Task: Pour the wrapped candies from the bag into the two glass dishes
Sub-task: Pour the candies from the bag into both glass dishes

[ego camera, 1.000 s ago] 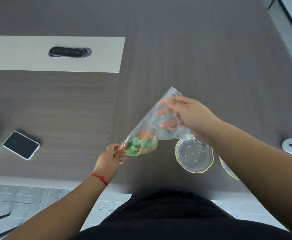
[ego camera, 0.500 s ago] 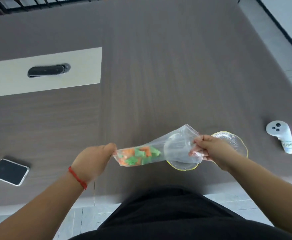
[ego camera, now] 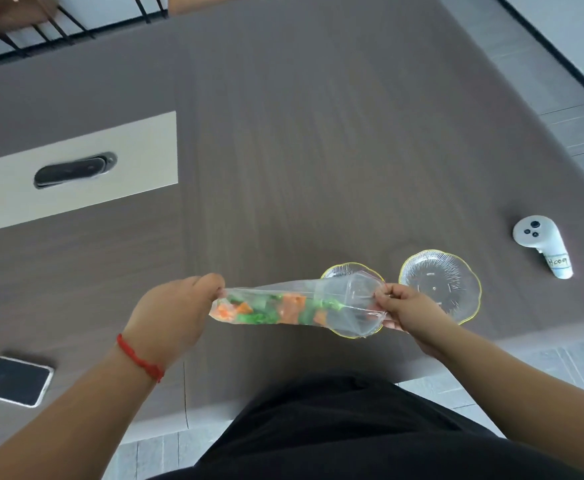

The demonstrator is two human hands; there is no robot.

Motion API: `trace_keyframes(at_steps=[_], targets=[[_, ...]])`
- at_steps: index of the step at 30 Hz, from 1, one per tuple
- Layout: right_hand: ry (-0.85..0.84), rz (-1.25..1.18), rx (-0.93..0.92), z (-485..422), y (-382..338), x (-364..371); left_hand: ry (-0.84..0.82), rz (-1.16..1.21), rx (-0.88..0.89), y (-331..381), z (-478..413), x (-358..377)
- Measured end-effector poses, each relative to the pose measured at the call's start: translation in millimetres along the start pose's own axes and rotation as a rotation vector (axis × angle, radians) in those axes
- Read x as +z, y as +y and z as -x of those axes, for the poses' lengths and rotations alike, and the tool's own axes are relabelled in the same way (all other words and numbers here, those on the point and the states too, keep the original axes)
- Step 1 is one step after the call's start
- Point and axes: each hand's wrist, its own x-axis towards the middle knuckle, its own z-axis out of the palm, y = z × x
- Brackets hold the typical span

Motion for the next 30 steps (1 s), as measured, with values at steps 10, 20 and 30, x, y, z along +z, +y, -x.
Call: trace_keyframes(at_steps=[10,20,30], targets=[[-0.01,-0.075,0.001,-1.8,2.5,-1.4,0.11,0.196,-0.124,22.9,-3.9,-14.9],[-0.032,-0.061,-0.032,-3.2,-8.2,-1.6,0.057,0.148,-0.252,21.8,2.1,-8.5],[-0.024,-0.056,0.018,-9.3,-18.7,2.2,0.158,0.158,-0.292,32.8,1.4,-26.1]])
